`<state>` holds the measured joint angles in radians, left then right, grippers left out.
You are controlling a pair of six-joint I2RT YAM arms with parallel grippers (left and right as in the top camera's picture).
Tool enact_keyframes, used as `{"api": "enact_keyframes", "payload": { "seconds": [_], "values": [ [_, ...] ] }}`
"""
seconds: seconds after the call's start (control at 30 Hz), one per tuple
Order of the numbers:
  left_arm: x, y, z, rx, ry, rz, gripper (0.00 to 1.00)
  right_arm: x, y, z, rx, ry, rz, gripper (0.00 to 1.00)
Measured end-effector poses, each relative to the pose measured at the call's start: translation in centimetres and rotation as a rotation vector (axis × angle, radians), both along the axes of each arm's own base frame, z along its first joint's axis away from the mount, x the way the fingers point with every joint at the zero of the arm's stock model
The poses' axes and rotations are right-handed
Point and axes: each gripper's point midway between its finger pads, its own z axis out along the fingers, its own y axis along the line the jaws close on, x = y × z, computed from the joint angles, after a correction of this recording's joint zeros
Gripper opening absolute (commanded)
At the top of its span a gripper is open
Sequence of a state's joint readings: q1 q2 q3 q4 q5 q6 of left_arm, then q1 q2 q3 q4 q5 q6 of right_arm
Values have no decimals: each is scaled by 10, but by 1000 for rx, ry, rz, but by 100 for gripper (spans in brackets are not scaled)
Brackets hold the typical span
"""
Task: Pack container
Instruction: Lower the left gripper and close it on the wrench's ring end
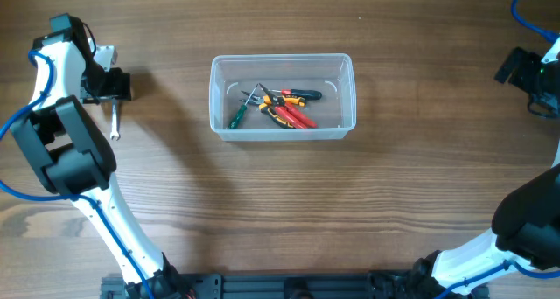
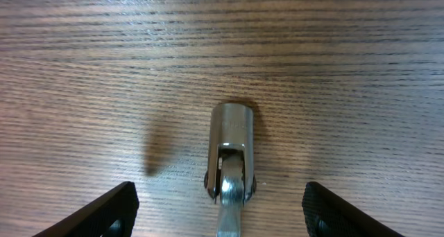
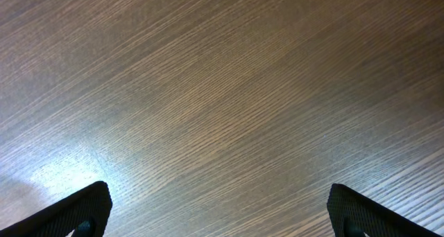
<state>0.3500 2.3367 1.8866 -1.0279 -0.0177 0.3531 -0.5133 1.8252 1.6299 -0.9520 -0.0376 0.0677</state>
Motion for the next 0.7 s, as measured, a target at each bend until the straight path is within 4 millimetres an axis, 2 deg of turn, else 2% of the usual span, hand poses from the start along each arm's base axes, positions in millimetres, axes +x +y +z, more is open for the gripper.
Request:
{"api": "enact_keyframes", "payload": {
  "seconds": [0.33,0.6,0.7],
  "values": [
    [-1,0,-5,-3,9,0,76,0,0,0,0,0,0,100],
    [-1,0,-5,-4,9,0,46,0,0,0,0,0,0,100],
    [-1,0,-5,-3,9,-3,43,0,0,0,0,0,0,100]
  ]
}}
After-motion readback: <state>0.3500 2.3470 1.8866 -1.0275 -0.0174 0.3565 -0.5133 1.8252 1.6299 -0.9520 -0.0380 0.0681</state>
